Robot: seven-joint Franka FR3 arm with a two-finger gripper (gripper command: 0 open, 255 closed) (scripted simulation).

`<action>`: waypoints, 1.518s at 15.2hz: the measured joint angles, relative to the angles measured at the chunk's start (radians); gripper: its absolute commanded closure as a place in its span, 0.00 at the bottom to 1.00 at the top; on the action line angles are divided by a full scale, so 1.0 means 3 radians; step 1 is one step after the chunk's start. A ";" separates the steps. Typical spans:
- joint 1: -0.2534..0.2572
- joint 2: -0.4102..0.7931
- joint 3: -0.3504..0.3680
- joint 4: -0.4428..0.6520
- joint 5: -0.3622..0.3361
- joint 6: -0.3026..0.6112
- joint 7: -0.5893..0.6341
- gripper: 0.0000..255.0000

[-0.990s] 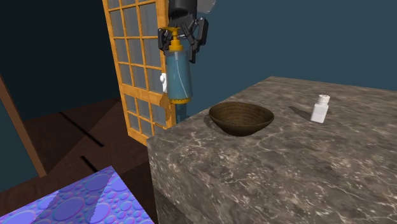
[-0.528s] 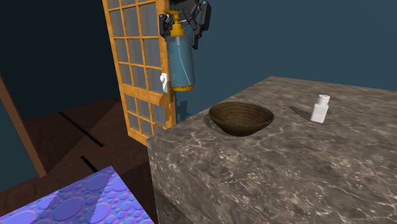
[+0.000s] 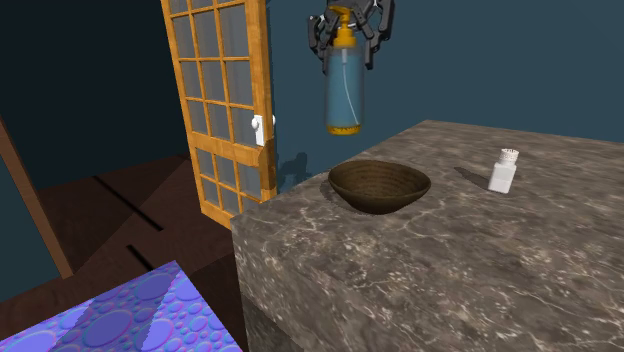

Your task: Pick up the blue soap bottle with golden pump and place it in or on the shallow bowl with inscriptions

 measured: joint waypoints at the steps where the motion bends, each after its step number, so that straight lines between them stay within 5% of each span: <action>1: -0.0021 0.0103 -0.0025 0.0134 -0.0038 -0.0022 -0.0054 1.00; 6: -0.0085 0.0560 -0.0121 0.0839 -0.0187 -0.0223 -0.0304 1.00; 23: -0.0142 0.0624 -0.0128 0.0236 -0.0183 0.0424 -0.0163 1.00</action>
